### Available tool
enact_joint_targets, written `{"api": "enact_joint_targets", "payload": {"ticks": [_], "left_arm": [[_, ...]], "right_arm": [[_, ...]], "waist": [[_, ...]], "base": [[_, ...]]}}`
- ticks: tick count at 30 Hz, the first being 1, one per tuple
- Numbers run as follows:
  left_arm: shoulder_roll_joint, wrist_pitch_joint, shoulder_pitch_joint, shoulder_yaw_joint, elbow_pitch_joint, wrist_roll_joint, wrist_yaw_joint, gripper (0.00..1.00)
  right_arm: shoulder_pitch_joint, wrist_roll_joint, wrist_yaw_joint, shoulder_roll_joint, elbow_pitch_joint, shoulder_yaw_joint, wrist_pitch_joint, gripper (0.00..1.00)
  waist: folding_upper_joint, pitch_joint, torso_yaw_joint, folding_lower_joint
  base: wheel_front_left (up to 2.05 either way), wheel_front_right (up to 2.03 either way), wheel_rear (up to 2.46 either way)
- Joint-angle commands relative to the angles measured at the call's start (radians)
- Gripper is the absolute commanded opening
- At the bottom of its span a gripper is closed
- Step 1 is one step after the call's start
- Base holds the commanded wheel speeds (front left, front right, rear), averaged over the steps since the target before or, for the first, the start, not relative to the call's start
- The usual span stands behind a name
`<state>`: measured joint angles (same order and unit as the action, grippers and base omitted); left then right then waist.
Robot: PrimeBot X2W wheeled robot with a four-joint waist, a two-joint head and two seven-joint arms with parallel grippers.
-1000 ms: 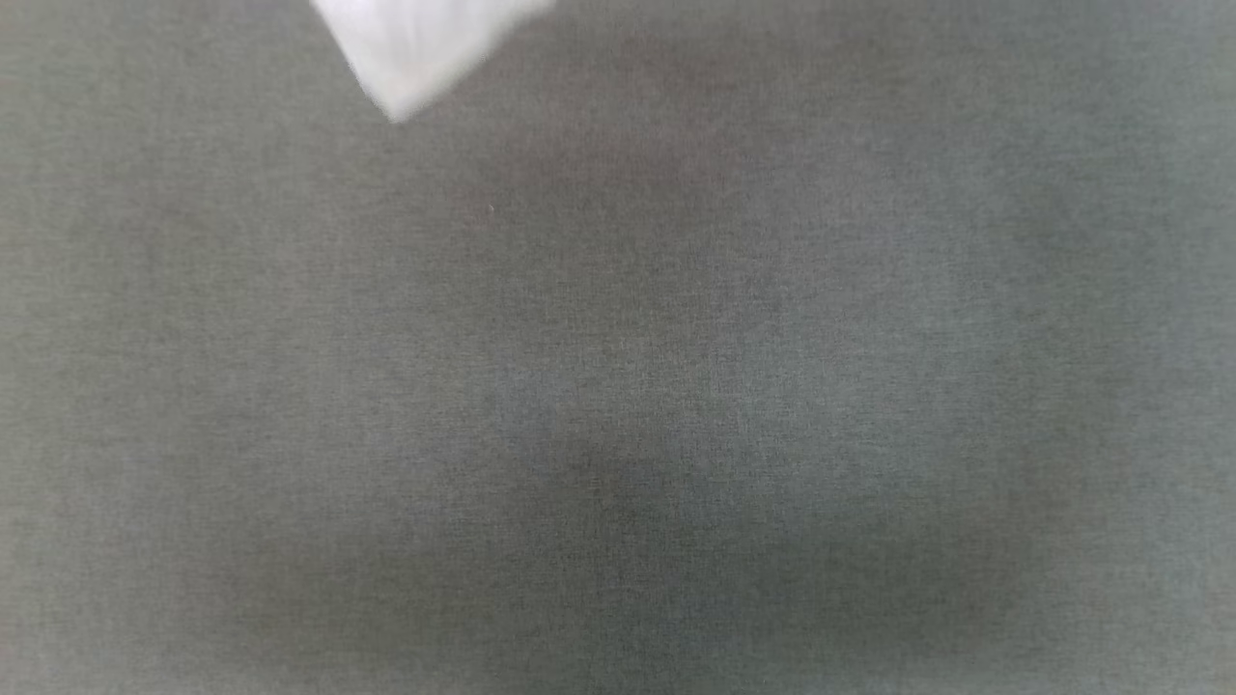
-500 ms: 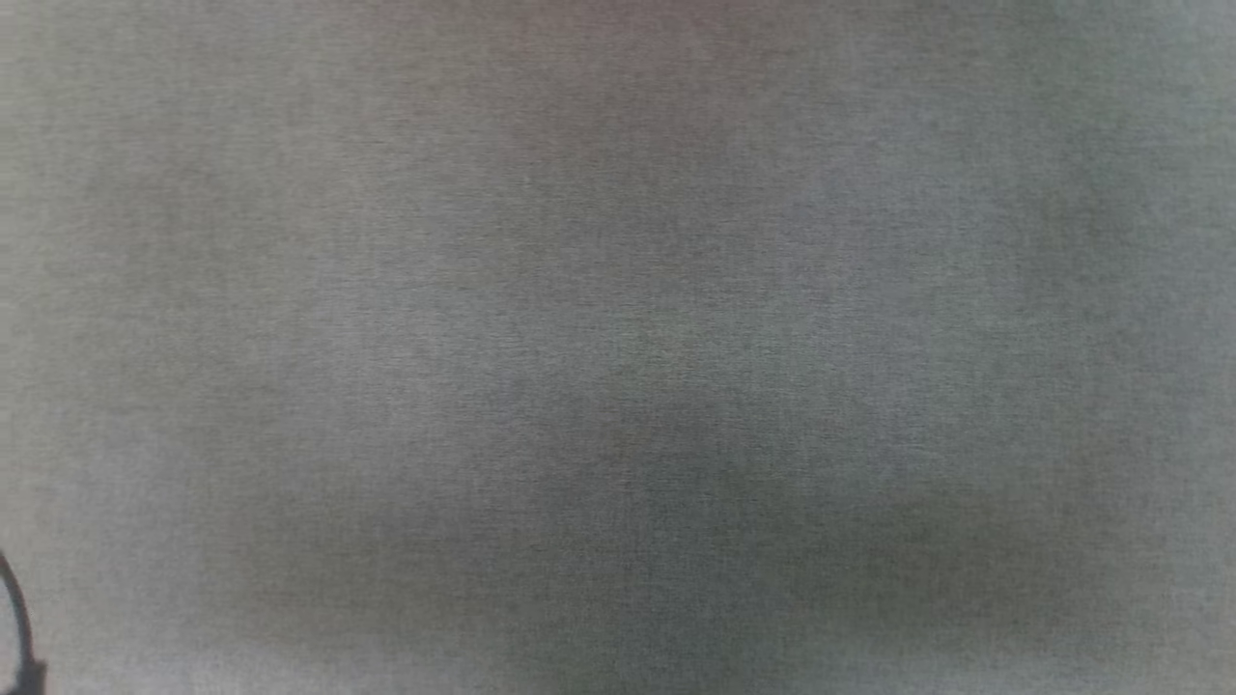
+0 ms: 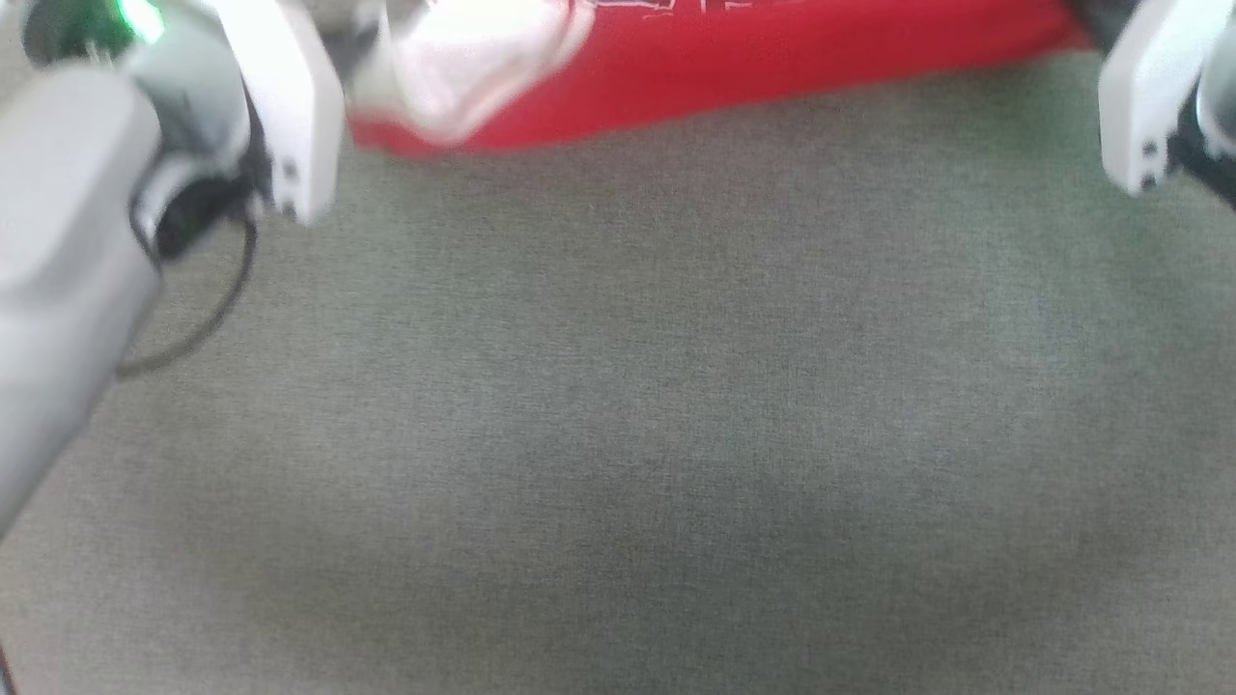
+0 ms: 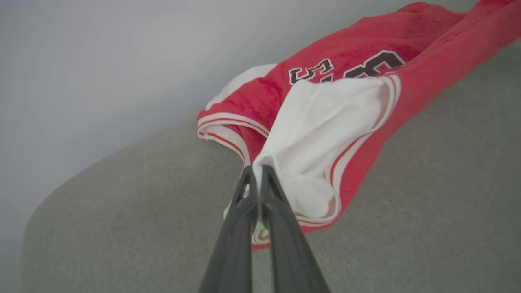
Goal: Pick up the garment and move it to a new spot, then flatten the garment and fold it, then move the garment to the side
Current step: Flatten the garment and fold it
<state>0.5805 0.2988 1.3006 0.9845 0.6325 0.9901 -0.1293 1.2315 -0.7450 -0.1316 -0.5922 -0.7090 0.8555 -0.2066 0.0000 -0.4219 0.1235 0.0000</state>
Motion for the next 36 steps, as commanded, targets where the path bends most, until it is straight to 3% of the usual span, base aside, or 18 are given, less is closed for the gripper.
{"api": "enact_joint_targets", "payload": {"ticks": [1,4,6,14,15,20,27,36], "left_arm": [[0.014,0.024,-0.038,0.007,-0.033,0.01,0.001,0.0],[0.068,0.085,-0.129,0.027,-0.16,0.047,0.045,0.0],[0.123,0.124,-0.225,0.044,-0.307,0.064,0.111,0.0],[0.278,0.153,-0.455,0.075,-0.654,0.104,0.305,0.0],[0.278,0.153,-0.455,0.075,-0.654,0.104,0.305,0.0],[0.341,0.146,-0.568,0.097,-0.785,0.128,0.388,0.0],[0.373,0.12,-0.705,0.13,-0.88,0.173,0.475,0.0],[0.419,0.093,-0.739,0.117,-0.945,0.166,0.532,0.0]], "right_arm": [[-0.037,-0.032,0.002,-0.027,0.025,0.002,-0.019,0.0],[-0.119,-0.092,0.002,-0.093,0.129,0.014,-0.066,0.0],[-0.213,-0.137,0.002,-0.159,0.234,0.019,-0.105,0.0],[-0.482,-0.215,0.002,-0.293,0.461,-0.029,-0.145,0.0],[-0.482,-0.215,0.002,-0.293,0.461,-0.029,-0.145,0.0],[-0.646,-0.236,0.002,-0.338,0.56,-0.071,-0.16,0.0],[-0.864,-0.253,0.002,-0.377,0.66,-0.11,-0.203,0.0],[-1.027,-0.241,0.001,-0.388,0.748,-0.211,-0.198,0.0]], "waist": [[0.0,0.016,0.009,0.0],[0.0,0.035,0.014,0.0],[0.0,0.048,0.012,0.0],[0.0,0.065,-0.002,0.0],[0.0,0.065,-0.002,0.0],[0.0,0.07,-0.012,0.0],[0.0,0.073,-0.02,0.0],[0.0,0.068,-0.017,0.0]], "base": [[0.0,0.0,0.0],[0.0,0.0,0.0],[0.0,0.0,0.0],[0.0,0.0,0.0],[0.0,0.0,0.0],[0.0,0.0,0.0],[0.0,0.0,0.0],[0.0,0.0,0.0]]}}
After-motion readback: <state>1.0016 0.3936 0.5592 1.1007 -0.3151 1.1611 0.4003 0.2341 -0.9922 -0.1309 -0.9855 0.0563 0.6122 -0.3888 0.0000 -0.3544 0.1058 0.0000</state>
